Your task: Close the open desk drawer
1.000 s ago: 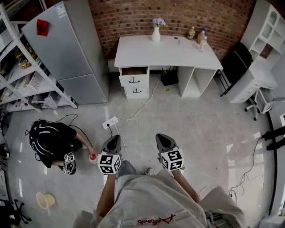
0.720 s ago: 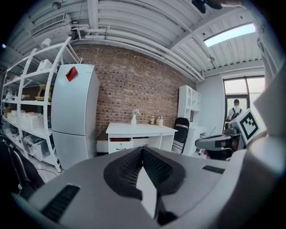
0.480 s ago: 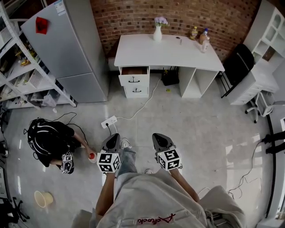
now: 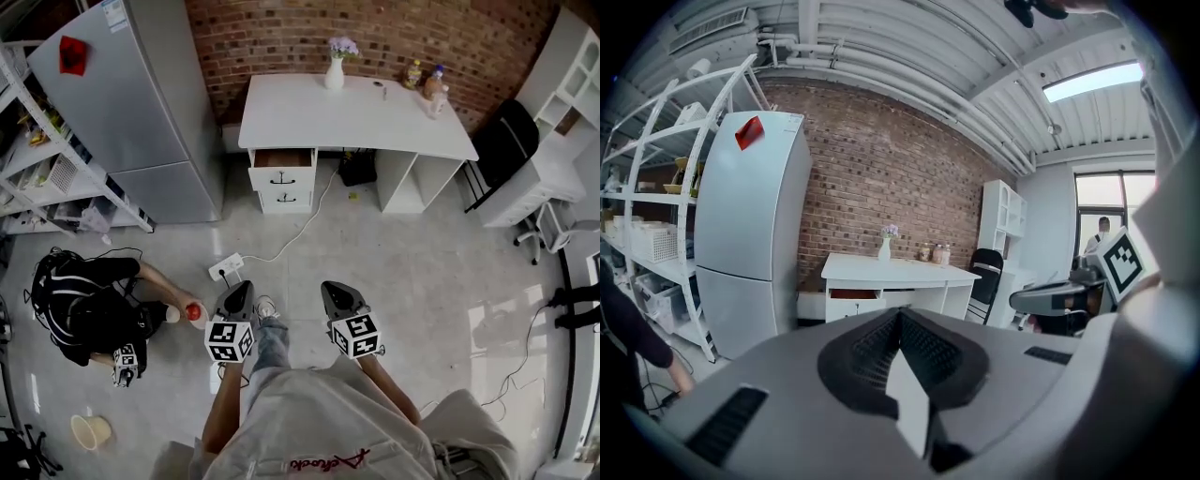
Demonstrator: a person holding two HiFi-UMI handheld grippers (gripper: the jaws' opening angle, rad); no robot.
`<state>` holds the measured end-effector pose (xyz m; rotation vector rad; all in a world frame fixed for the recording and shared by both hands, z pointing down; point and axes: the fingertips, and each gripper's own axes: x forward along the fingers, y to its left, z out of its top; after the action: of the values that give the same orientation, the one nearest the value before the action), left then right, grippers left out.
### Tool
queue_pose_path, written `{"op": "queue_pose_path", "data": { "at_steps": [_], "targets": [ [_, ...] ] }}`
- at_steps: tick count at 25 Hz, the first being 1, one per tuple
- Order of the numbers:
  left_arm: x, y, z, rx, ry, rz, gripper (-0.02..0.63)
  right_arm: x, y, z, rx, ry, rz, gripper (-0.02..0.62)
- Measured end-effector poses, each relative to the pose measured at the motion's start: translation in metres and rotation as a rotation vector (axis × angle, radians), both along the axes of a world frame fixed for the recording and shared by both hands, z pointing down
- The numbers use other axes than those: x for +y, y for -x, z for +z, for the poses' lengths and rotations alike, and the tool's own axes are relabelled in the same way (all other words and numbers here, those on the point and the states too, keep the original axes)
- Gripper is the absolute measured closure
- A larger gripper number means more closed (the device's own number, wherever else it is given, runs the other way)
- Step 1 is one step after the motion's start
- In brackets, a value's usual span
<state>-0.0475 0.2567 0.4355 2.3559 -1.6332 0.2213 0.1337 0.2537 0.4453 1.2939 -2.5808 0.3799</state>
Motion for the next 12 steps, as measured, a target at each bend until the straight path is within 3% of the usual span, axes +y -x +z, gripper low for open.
{"op": "queue_pose_path", "data": {
  "at_steps": [12],
  "targets": [
    [-0.123, 0.045, 0.015, 0.038, 0.051, 0.059, 0.594, -0.114, 0.053, 0.005, 0.044, 0.039, 0.034, 0.578]
  ]
}}
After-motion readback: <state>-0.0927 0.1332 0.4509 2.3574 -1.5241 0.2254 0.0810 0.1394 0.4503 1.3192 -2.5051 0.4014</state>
